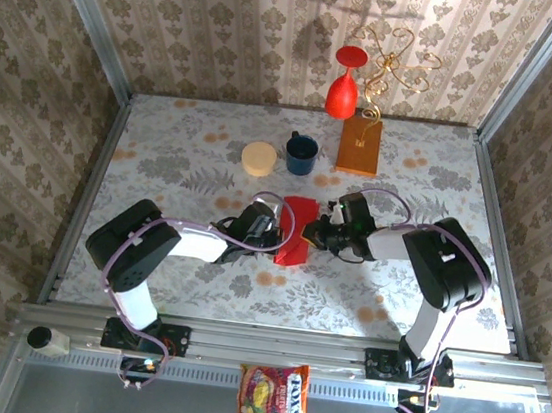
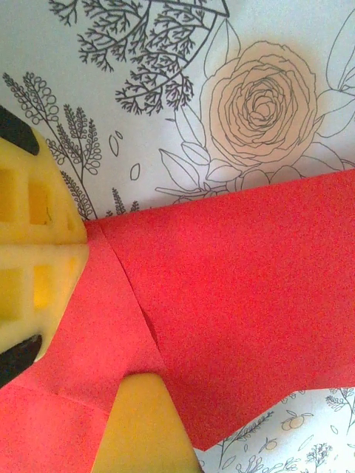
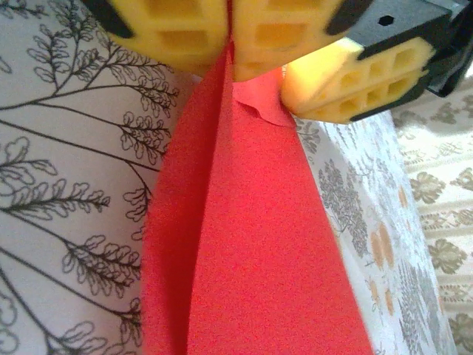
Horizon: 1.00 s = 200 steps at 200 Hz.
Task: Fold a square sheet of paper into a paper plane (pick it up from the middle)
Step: Turn over the paper at the center of the table.
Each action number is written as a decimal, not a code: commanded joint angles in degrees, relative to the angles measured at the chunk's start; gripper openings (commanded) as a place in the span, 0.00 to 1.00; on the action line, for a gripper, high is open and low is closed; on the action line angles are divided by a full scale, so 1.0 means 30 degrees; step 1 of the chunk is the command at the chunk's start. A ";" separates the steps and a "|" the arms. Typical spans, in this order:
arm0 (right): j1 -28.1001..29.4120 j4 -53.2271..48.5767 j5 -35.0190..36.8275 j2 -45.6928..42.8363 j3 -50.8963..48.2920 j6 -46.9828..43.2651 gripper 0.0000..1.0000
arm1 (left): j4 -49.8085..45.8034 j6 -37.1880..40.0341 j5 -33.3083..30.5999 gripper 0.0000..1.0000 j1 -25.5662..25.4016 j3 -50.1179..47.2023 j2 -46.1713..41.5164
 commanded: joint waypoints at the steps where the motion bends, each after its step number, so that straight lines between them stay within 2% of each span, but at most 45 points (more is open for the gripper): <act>1: -0.0337 -0.0159 -0.0522 -0.0708 -0.0433 -0.0089 0.00 | -0.2662 -0.0288 0.0005 0.00 -0.0044 -0.0718 -0.0443; 29: -0.0943 -0.2077 -0.0317 -0.2957 -0.0799 -0.0864 0.00 | -0.3129 -0.0309 -0.0149 0.00 0.0444 -0.0800 -0.2181; 51: -0.1169 -0.6507 0.1428 -0.6003 -0.0259 -0.3078 0.00 | -0.3831 -0.0148 -0.0466 0.00 0.0787 -0.0878 -0.3749; 72: -0.1016 -1.2501 0.5137 -0.8843 0.1433 -0.6242 0.00 | -0.4257 -0.0208 -0.0899 0.00 0.1136 -0.1317 -0.5293; 95: -0.0005 -1.8085 1.1599 -1.0065 0.3506 -0.9321 0.00 | -0.4569 -0.0291 -0.1146 0.00 0.1612 -0.1935 -0.6717; 130: 0.2221 -2.1204 1.9896 -0.8842 0.4878 -1.0811 0.00 | -0.4837 -0.0271 -0.1059 0.00 0.2368 -0.2467 -0.7808; 153: 0.3829 -2.1824 2.3341 -0.6792 0.5462 -1.0589 0.00 | -0.4915 -0.0301 -0.0922 0.00 0.2673 -0.2687 -0.8175; 177: 0.5472 -2.2507 2.5111 -0.4369 0.6284 -0.9788 0.00 | -0.4943 -0.0301 -0.0881 0.00 0.2862 -0.2945 -0.8564; 200: 0.7162 -2.2872 2.5055 -0.2394 0.7417 -0.8797 0.00 | -0.5038 -0.0272 -0.0744 0.00 0.3104 -0.3095 -0.8877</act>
